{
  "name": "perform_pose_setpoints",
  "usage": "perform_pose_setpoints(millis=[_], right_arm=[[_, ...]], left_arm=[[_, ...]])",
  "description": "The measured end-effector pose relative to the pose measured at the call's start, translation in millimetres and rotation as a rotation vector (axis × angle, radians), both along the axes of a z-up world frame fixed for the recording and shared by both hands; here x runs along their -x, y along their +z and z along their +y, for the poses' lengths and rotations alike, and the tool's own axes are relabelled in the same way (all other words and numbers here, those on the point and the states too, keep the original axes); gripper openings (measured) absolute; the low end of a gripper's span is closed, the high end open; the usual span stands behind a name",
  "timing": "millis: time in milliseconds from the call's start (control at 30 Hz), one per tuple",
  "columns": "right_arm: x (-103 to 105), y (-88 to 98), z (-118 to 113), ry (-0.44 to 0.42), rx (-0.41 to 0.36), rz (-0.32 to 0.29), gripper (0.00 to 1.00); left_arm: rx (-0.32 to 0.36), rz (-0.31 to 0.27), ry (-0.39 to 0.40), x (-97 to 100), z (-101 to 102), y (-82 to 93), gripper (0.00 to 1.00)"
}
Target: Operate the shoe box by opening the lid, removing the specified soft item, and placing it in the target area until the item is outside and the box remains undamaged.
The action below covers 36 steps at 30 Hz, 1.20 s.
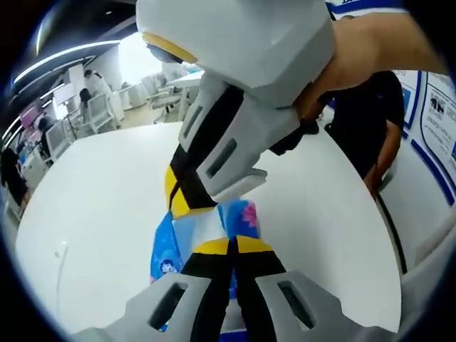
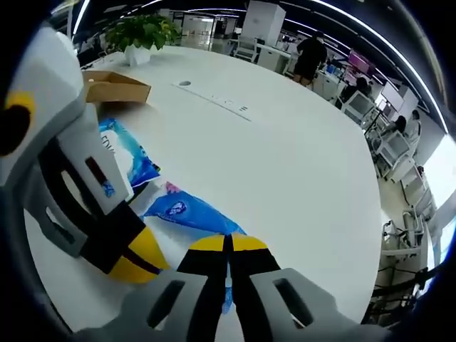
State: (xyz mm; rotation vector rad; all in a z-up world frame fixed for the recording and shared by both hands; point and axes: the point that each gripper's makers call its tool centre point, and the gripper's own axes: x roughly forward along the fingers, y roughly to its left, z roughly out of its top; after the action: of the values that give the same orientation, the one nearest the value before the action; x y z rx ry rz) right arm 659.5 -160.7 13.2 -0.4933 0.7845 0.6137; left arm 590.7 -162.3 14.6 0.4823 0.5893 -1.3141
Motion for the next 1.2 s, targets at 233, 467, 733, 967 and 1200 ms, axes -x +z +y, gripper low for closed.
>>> perform_pose_setpoints(millis=[233,467,733,967,1200], right_arm=[[4,-2.9,1,-0.002,-0.002,0.005,0.00],[5,-2.9,0,-0.006,0.000,0.002,0.00],[10,2.7,1,0.001,0.003,-0.006,0.03],[14,13.0,3,0.012,-0.002,-0.031,0.06],[18,22.8,3,0.014,-0.013,-0.053,0.08]], left_arm=[[-0.006,-0.007,-0.004,1.2,0,-0.7,0.00],[-0.020,-0.040,-0.022,3.2,0,-0.2,0.02],[-0.051,-0.052,-0.032,6.5,8,3.8,0.14],[-0.020,-0.055,-0.020,5.9,11,21.6,0.18],[-0.005,-0.071,-0.017,7.1,20,38.8,0.22]])
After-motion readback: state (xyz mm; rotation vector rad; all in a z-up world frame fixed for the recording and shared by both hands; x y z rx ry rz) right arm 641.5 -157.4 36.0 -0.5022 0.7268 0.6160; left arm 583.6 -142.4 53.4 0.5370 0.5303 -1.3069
